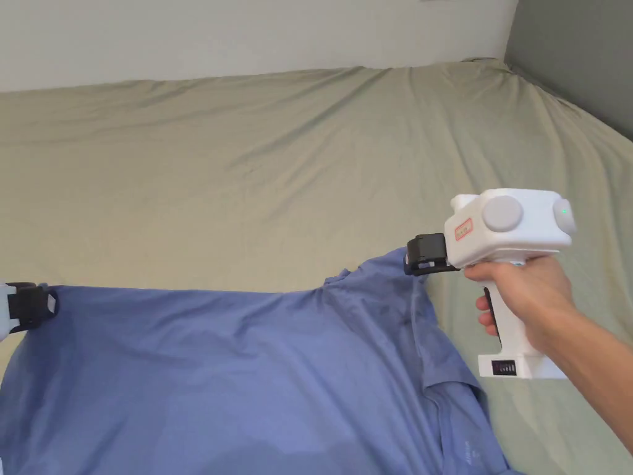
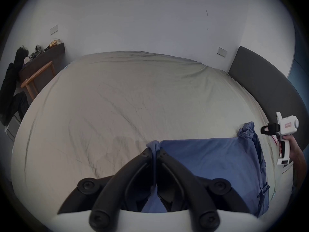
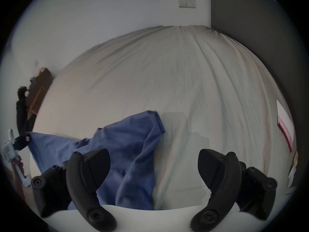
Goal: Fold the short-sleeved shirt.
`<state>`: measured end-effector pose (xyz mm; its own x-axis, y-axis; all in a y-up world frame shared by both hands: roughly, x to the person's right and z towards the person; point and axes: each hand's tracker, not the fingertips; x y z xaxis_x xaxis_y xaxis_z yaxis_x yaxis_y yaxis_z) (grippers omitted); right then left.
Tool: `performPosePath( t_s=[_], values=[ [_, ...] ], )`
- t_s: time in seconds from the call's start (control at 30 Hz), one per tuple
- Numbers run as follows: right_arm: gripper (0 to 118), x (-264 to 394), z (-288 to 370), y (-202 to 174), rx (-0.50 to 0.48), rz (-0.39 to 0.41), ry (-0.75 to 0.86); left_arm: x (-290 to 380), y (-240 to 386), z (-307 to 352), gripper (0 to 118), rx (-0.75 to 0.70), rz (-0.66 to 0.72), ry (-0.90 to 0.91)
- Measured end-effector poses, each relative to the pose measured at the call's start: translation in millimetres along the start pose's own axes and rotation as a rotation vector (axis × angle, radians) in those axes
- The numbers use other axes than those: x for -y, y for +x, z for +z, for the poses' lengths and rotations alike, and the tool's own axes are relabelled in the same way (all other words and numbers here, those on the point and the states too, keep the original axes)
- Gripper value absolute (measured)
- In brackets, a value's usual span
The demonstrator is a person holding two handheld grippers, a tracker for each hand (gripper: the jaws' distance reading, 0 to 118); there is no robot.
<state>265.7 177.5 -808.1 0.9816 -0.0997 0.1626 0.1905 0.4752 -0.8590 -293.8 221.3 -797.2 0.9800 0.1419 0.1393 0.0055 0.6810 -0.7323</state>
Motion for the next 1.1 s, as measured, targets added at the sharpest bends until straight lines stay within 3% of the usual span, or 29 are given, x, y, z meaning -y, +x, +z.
performPosePath(
  t_s=[0.2,0.33,0.37,0.43,0.5,0.8,0.93,1.1],
  values=[
    [109,-3,-24,-17,0.057,0.115,-0.133,-9,0,-6,2,-0.010,-0.031,-0.010],
    [102,3,-33,-17,0.097,0.153,-0.256,-11,-4,-13,2,0.008,0.012,-0.014],
    [87,5,-34,-16,0.087,0.171,-0.272,-11,-3,-14,2,0.005,0.010,-0.016],
    [3,10,-32,-12,0.068,0.160,-0.249,-10,-6,-20,2,-0.014,-0.009,-0.021],
    [4,8,-26,-6,0.038,0.102,-0.219,-8,-7,-22,2,-0.022,-0.013,-0.027],
    [3,22,31,-3,0.006,0.229,0.008,-4,-11,-6,2,-0.058,0.005,0.033],
    [3,34,73,-1,0.006,0.224,0.114,-10,-12,24,2,-0.076,0.010,0.078],
    [3,43,141,-4,0.046,0.286,0.248,-17,-14,80,2,-0.033,0.071,0.166]
  ],
)
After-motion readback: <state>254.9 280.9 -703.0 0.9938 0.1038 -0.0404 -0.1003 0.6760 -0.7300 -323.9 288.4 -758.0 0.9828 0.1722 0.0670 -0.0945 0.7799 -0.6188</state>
